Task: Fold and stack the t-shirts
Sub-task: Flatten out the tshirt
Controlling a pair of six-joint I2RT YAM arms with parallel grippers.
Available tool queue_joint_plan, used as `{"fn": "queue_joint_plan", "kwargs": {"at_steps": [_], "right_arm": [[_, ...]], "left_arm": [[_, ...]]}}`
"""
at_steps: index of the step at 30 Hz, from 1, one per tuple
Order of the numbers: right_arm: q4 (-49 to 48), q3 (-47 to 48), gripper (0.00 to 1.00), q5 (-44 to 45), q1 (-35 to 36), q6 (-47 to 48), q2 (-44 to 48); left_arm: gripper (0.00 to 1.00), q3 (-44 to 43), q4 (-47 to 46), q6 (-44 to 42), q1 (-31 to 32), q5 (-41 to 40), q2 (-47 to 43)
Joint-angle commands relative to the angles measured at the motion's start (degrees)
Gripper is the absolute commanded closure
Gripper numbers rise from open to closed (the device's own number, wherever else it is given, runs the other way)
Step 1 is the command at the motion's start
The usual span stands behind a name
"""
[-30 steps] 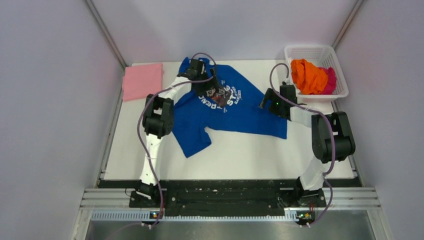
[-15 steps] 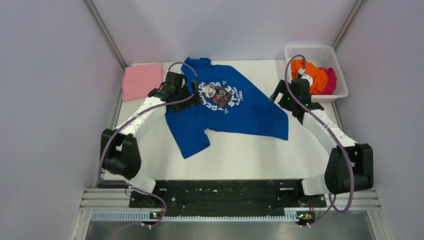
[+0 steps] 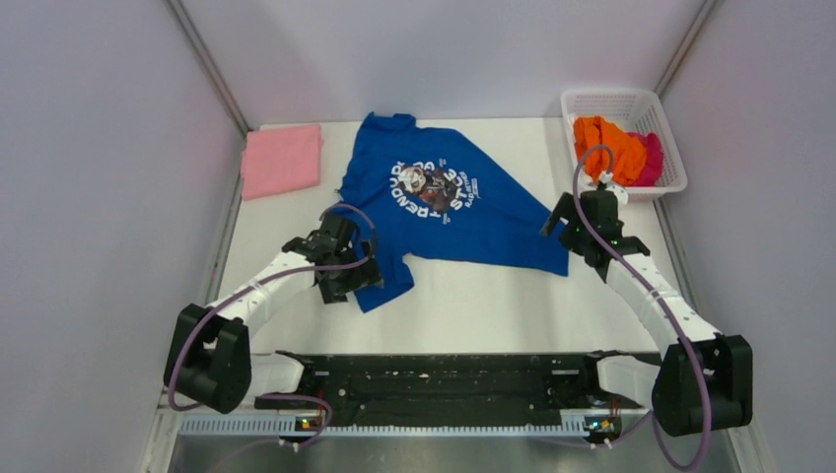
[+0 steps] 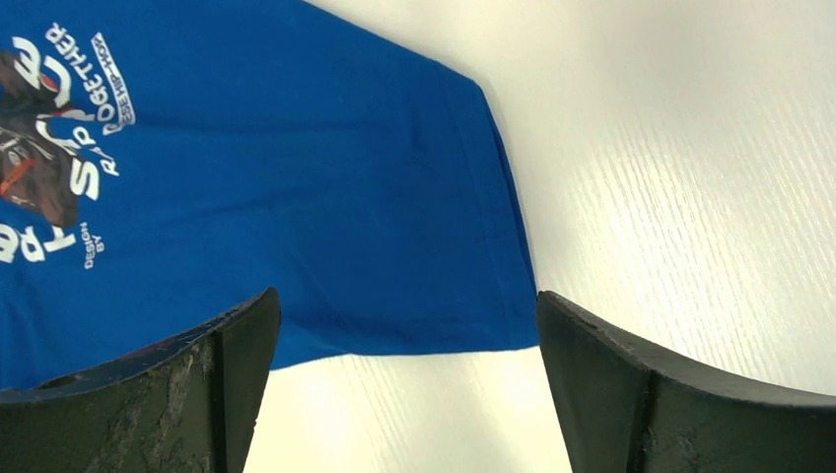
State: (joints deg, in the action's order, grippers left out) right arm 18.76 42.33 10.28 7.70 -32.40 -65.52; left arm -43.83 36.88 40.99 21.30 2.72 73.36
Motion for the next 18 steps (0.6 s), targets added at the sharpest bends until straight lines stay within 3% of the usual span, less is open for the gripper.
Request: {"fn": "queue_joint_plan", "kwargs": {"at_steps": [1,5,18], "right_arm": [[2.05,0.90,0.01,2.02,-0.36,0.34,-0.08],[3.82,0.78,0.01,2.45,-0.39,0.18,-0.42],[4.24,-3.03,0.01,2.72,-0.36,-3.31,-1.31]], "left_arm": [[0.01,0.50,1.06,0.77,0.45,0.44,0.44],[0.08,1.27,-0.24,1.03,0.55,2.56,5.12],[0.49,-0.26,-4.83,1.16,2.86,0.21,14.58]]}}
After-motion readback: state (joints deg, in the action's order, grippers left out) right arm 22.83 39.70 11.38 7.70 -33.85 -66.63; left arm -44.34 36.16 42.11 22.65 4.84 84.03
